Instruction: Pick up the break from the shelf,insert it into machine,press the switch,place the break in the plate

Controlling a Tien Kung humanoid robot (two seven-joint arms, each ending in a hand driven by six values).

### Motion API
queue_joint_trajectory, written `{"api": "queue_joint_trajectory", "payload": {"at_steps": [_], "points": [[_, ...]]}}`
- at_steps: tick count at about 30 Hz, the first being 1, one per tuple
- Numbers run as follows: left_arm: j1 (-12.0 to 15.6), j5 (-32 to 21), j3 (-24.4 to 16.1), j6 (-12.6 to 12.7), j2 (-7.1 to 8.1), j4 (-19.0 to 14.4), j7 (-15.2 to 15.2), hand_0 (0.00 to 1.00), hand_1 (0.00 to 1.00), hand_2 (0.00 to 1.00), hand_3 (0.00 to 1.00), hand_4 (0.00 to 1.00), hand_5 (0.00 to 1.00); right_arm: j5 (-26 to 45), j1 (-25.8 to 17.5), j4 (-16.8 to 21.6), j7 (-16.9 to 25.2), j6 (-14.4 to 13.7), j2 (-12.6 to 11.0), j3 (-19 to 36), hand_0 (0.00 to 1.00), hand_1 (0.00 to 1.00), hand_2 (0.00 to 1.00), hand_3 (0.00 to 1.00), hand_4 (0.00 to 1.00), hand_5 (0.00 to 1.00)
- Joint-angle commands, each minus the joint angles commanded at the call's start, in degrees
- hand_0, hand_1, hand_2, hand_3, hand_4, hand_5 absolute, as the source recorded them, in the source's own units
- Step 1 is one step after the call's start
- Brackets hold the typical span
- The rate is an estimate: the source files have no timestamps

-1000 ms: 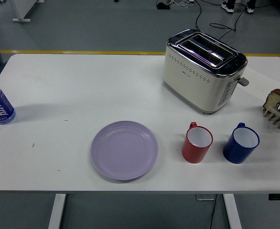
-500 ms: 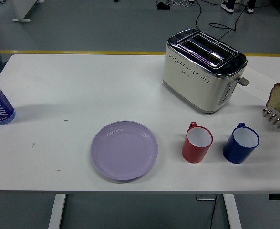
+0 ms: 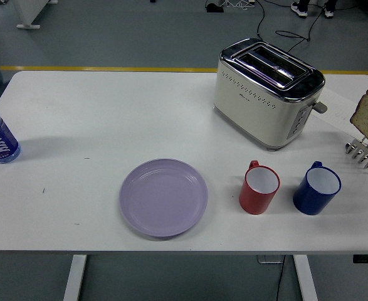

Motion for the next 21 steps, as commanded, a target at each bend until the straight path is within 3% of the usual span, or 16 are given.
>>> {"api": "queue_joint_trajectory", "payload": {"at_steps": [7,13,21], "points": [[-0.14,-0.35,0.15,0.03,0.14,0.0,-0.07,0.637,0.505,0.497,0.561,0.372,0.842,9.16,1.51,4.95,0.09,4.24,-4.61,1.21,0.046,0.131,0.382,0.475,0.412,0.002],[-0.28,-0.67,0.36,0.03,0.26,0.0,-0.03,0.637,0.505,0.497,0.56,0.371,0.841,15.56,6.0,8.27,1.2,7.16,-8.63,2.24,0.028,0.125,0.377,0.474,0.418,0.002],[-0.31,-2.06,1.54,0.23,0.37,0.0,-0.15,0.637,0.504,0.496,0.561,0.371,0.841,21.35,14.94,7.13,3.41,8.88,-9.74,-0.18,0.015,0.116,0.372,0.474,0.423,0.002]]}}
